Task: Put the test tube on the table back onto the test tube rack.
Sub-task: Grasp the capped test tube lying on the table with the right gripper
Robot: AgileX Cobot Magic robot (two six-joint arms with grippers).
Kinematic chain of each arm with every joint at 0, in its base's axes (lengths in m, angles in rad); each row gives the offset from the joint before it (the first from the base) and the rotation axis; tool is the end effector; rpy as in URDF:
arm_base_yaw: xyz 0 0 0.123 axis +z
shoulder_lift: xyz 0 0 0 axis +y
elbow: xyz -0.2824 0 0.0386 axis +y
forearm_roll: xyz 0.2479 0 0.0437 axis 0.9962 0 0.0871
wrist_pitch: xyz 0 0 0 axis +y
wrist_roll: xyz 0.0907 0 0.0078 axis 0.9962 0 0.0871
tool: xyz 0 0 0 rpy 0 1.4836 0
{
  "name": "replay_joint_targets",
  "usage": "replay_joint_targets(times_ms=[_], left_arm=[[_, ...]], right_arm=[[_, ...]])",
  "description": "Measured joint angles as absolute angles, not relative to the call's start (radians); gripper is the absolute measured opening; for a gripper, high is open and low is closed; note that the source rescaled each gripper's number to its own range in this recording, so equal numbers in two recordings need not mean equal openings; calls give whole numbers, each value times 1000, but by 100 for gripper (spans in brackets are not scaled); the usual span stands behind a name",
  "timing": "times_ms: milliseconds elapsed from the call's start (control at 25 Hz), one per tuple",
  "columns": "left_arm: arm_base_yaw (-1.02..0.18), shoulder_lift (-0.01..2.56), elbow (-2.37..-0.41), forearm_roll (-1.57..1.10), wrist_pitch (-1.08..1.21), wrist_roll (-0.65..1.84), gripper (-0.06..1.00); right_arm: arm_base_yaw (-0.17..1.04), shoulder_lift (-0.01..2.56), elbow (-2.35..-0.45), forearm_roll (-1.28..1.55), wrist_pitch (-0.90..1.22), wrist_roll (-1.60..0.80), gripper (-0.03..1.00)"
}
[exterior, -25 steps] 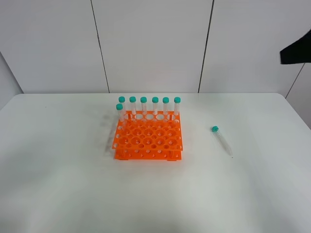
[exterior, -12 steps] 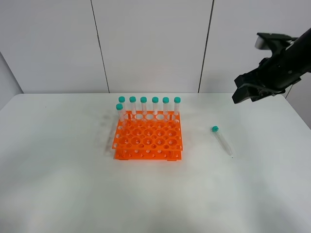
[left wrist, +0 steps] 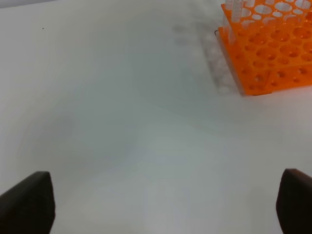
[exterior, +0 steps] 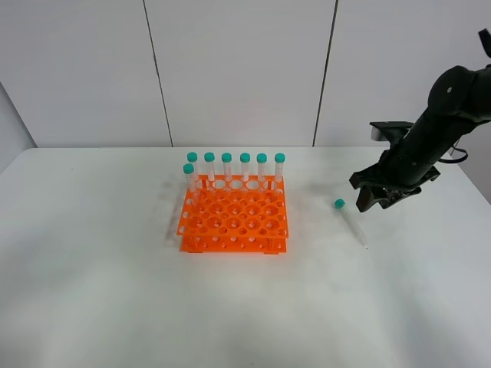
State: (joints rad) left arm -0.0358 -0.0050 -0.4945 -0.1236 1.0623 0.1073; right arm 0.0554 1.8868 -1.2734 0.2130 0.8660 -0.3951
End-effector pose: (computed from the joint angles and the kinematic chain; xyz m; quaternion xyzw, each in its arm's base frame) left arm -0.0057 -0.0096 0.2760 0.0633 0.8498 -0.0431 0.5215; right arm 0.3678 0.0351 0.1842 -0.1614 0.9791 0.0706 0.1021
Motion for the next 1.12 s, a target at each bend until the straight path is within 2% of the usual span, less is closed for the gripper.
replay_joint_targets(times_ms=[240,600,1120], left_arm=[[-36,-5,-494,-124,1062,107,100],[-36,-5,-494,-124,1062,107,100],[-36,-5,-494,-124,1062,107,100]], right_arm=[[126,1973,-1273,139,803,-344,43],[128,2041,-1277,72,754,-189,43],[128,2059,-1277,50,726,-178,43]])
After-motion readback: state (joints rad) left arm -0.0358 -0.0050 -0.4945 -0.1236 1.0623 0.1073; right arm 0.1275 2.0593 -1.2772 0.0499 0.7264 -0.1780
